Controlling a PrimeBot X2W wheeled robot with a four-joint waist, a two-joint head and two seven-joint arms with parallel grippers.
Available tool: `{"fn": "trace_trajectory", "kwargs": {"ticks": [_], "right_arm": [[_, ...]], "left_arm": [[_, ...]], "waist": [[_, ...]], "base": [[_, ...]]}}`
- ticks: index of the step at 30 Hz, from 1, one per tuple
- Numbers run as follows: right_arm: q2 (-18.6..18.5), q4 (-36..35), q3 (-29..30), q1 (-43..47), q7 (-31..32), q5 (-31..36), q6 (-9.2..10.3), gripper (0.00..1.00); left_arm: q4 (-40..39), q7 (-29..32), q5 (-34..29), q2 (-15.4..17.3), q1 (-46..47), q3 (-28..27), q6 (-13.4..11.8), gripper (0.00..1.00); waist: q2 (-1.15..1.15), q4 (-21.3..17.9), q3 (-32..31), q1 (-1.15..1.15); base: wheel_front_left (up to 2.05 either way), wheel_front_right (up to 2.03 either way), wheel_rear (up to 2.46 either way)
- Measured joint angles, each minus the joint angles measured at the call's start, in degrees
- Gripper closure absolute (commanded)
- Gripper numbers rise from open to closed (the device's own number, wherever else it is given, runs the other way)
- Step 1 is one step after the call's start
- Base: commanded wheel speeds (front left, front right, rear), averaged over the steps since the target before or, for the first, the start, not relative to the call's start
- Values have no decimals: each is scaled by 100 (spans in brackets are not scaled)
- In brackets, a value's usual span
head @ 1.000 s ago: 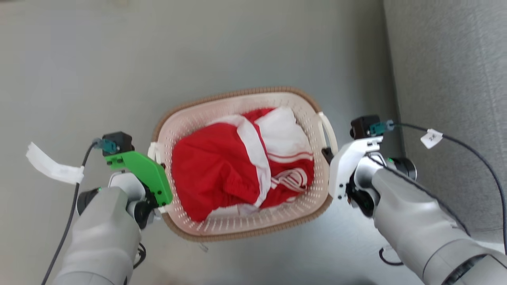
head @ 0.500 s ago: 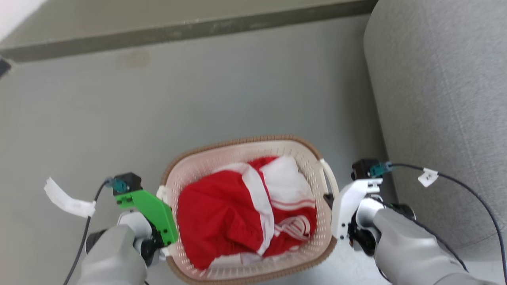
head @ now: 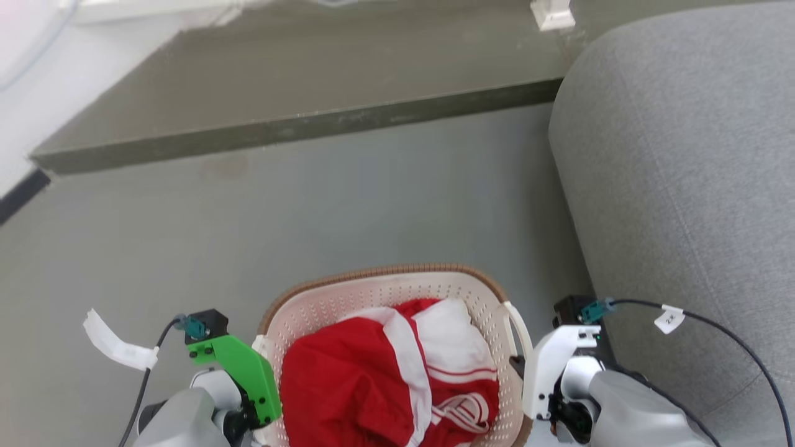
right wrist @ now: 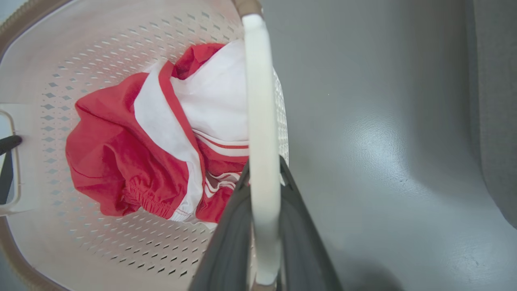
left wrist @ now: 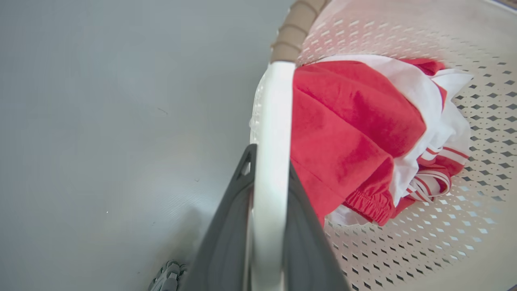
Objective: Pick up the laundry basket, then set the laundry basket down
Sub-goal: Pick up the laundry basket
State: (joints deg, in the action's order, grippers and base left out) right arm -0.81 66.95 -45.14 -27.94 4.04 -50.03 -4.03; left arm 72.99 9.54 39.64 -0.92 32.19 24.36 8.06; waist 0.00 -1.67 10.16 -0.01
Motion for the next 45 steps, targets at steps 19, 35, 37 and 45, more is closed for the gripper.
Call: {"fn": "trace_trajectory", "kwargs": {"ticks": [19, 35, 37, 45], "right_arm": [[32, 10, -133, 630, 166, -254, 1, 100], [32, 9, -220, 705, 235, -350, 33, 100], [32, 5, -222, 705, 235, -355, 51, 100], [30, 2, -261, 705, 240, -408, 54, 100]], "left_arm": [[66, 151, 99, -12, -558, 51, 1, 100], [67, 253, 200, -10, -735, 63, 0, 100], [66, 253, 203, -10, -738, 73, 0, 100], [66, 260, 227, -8, -740, 130, 0, 100]], "waist": [[0, -17, -850, 0], [0, 3, -963, 0], [0, 3, -963, 0], [0, 6, -960, 0]], "base": [[0, 0, 0], [0, 0, 0], [0, 0, 0], [0, 0, 0]]}}
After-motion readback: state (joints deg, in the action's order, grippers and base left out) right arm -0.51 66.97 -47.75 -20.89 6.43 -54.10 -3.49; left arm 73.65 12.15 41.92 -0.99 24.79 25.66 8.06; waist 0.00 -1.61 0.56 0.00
